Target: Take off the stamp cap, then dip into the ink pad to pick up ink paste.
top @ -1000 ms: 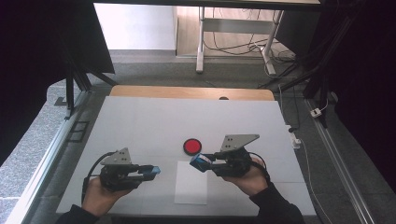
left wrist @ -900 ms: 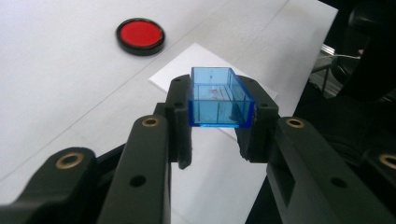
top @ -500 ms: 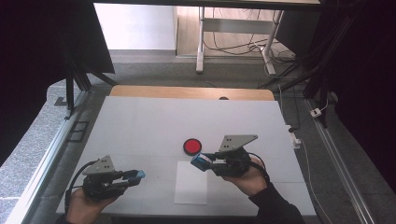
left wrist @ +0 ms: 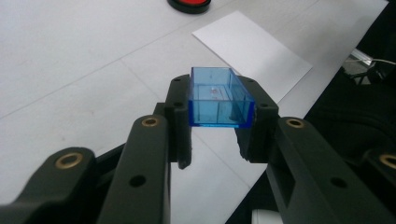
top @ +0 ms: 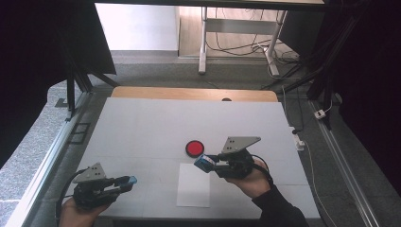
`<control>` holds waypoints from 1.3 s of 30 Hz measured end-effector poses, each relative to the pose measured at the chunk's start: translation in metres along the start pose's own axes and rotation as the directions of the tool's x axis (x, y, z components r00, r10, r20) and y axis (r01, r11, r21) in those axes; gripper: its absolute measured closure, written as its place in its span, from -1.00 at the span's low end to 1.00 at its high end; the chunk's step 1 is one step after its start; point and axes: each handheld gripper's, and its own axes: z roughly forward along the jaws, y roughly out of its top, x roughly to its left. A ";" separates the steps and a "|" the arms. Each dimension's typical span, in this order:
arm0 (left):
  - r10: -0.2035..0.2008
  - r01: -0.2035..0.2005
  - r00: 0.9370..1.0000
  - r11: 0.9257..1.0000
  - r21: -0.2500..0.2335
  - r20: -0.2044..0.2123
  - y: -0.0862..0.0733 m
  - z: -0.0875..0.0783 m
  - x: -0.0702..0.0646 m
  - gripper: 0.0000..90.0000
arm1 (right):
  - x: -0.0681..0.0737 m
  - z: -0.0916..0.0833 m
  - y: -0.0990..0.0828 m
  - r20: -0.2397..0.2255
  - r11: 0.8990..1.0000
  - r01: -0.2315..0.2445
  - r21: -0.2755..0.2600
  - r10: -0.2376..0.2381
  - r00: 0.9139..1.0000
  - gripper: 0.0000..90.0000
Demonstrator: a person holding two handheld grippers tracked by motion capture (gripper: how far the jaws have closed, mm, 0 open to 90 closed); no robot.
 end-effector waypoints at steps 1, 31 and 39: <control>-0.001 0.001 1.000 1.000 0.005 -0.005 -0.001 0.000 0.000 0.51 | 0.000 0.000 0.000 0.000 1.000 0.000 0.000 0.000 1.000 0.57; 0.009 -0.009 1.000 1.000 0.018 -0.004 -0.012 -0.002 0.001 0.51 | -0.011 0.007 0.005 0.057 0.999 -0.031 0.015 0.030 0.998 0.57; 0.014 -0.014 1.000 1.000 0.028 0.000 -0.012 -0.001 0.001 0.51 | -0.016 0.015 0.009 0.063 0.999 -0.027 0.025 0.025 0.998 0.57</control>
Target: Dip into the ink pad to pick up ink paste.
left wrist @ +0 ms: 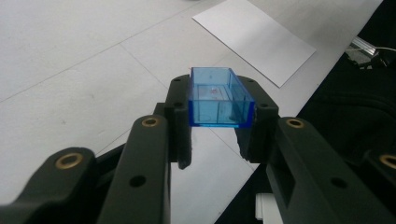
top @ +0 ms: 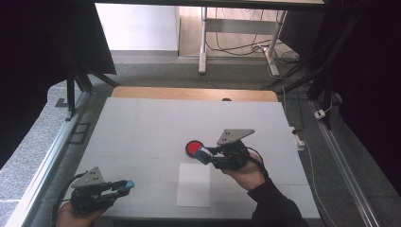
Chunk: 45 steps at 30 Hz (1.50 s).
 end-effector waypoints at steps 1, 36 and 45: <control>-0.001 0.001 1.000 1.000 0.000 0.003 0.000 0.000 0.000 0.51 | -0.001 0.001 0.001 0.002 1.000 0.004 0.005 -0.004 1.000 0.57; -0.017 0.017 1.000 1.000 0.012 0.005 0.000 0.001 0.002 0.51 | -0.053 0.074 0.006 0.119 0.989 -0.066 0.132 0.050 0.992 0.57; -0.011 0.011 1.000 1.000 0.020 0.006 0.001 0.002 0.002 0.51 | -0.062 0.094 0.003 0.131 0.978 -0.071 0.197 0.045 0.990 0.57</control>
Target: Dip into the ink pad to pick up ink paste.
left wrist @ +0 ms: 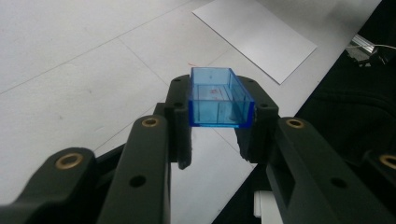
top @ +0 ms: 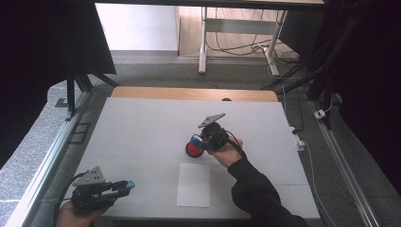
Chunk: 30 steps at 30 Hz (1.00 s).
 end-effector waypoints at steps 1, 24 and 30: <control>0.001 -0.001 1.000 1.000 0.000 0.000 0.000 0.000 0.000 0.51 | -0.001 0.002 0.000 0.000 1.000 0.000 0.007 0.000 1.000 0.57; -0.001 0.001 1.000 1.000 -0.001 0.002 0.000 -0.001 0.000 0.51 | -0.009 0.027 -0.001 0.017 0.997 -0.016 0.074 0.015 1.000 0.57; -0.002 0.002 1.000 1.000 -0.001 0.004 0.000 -0.001 0.001 0.51 | -0.004 0.030 0.002 0.039 0.995 -0.019 0.098 0.016 0.999 0.58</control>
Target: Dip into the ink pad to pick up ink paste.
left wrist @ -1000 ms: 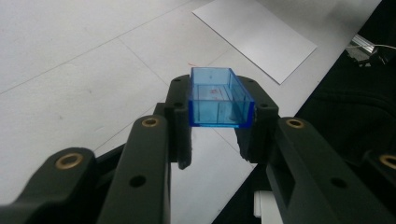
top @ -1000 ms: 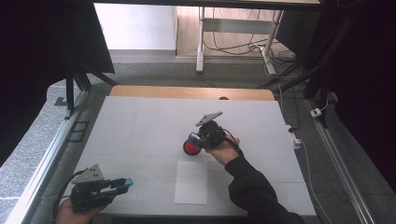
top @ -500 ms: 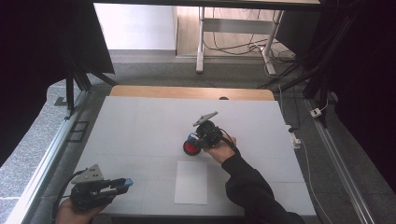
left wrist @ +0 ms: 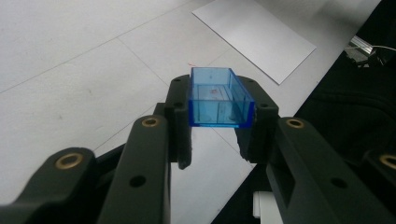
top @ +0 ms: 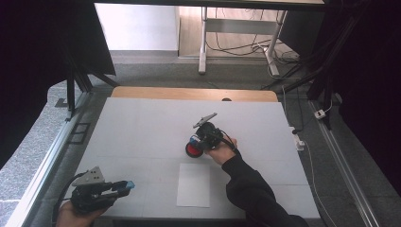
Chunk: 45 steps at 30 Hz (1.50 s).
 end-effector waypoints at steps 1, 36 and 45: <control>0.000 0.000 1.000 1.000 0.000 0.000 0.000 0.000 0.000 0.51 | 0.003 0.000 0.001 0.014 1.000 0.011 0.009 -0.011 1.000 0.58; -0.003 0.003 1.000 1.000 -0.001 0.007 -0.001 0.000 0.000 0.51 | -0.008 -0.001 -0.002 -0.037 0.998 -0.056 -0.027 0.055 0.998 0.57; -0.004 0.004 1.000 1.000 -0.001 0.007 -0.001 0.000 0.000 0.51 | 0.000 -0.009 0.004 -0.064 0.998 -0.032 -0.046 0.030 0.998 0.57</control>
